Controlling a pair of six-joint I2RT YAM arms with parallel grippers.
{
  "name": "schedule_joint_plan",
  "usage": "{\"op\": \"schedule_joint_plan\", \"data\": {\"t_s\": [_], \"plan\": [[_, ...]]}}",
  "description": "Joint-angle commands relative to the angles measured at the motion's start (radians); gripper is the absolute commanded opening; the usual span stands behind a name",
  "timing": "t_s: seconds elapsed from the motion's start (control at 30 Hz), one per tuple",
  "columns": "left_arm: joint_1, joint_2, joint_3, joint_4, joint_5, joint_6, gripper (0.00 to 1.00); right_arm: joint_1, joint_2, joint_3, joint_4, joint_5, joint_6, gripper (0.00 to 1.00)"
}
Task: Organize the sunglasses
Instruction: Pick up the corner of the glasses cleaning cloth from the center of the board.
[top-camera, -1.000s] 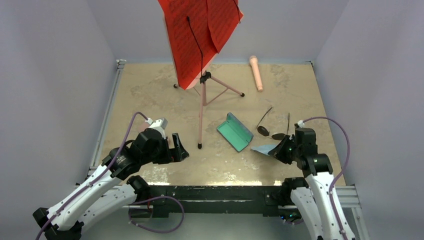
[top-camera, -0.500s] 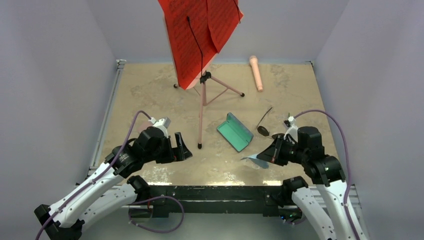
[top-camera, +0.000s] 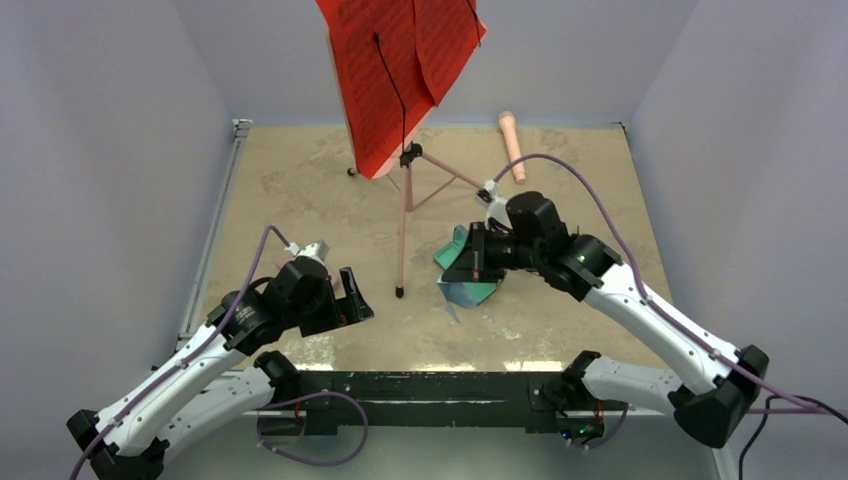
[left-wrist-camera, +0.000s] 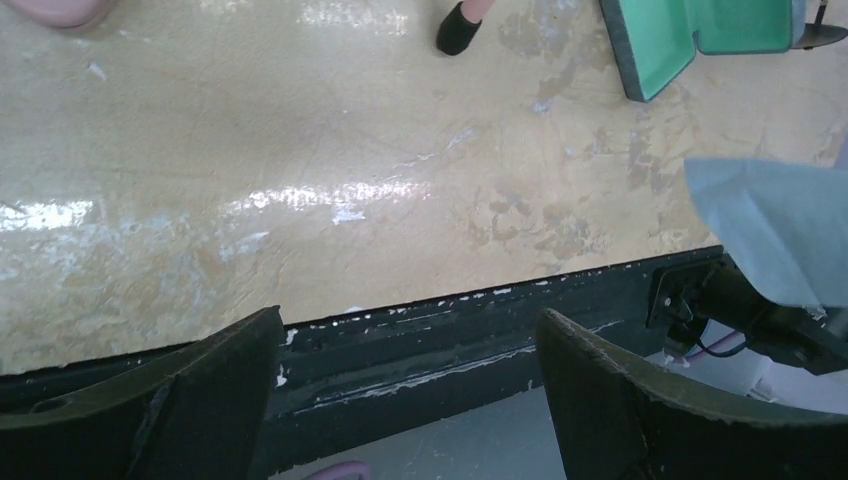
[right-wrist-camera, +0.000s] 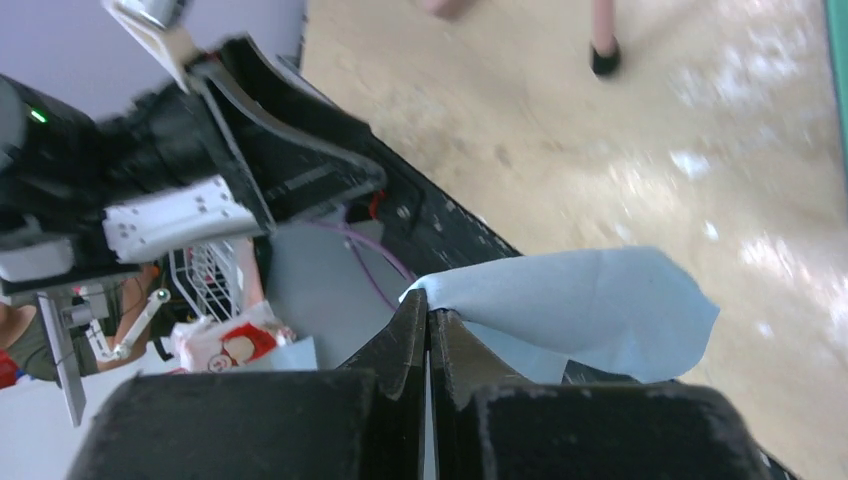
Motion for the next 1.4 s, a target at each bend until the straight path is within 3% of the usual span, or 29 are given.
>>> {"op": "schedule_joint_plan", "data": {"t_s": [0.0, 0.17, 0.4, 0.5, 0.73, 0.93, 1.2, 1.37], "plan": [[0.002, -0.029, 0.066, -0.115, -0.071, -0.067, 1.0, 0.064, 0.099, 0.094, 0.259, 0.041, 0.068, 0.0], [0.003, -0.059, 0.046, -0.122, -0.057, -0.079, 1.0, 0.078, 0.076, -0.102, 0.435, 0.042, 0.209, 0.0], [0.002, 0.039, -0.012, -0.009, 0.04, -0.067, 1.0, 0.086, -0.063, -0.665, 0.583, 0.105, 0.435, 0.0], [0.002, 0.113, -0.043, 0.073, 0.097, -0.075, 1.0, 0.086, -0.098, -0.793, 0.6, 0.1, 0.484, 0.0], [-0.046, 0.28, -0.107, 0.249, 0.186, -0.14, 1.0, 0.087, -0.169, -0.808, 0.419, 0.18, 0.432, 0.0], [-0.181, 0.433, -0.062, 0.303, 0.069, -0.27, 0.94, 0.087, -0.161, -0.842, 0.438, 0.161, 0.432, 0.0], [-0.272, 0.676, 0.01, 0.466, 0.026, -0.365, 0.62, 0.087, -0.166, -0.855, 0.463, 0.155, 0.433, 0.0], [-0.299, 0.808, 0.099, 0.465, 0.026, -0.368, 0.5, 0.087, -0.178, -0.86, 0.466, 0.155, 0.436, 0.0]]}}
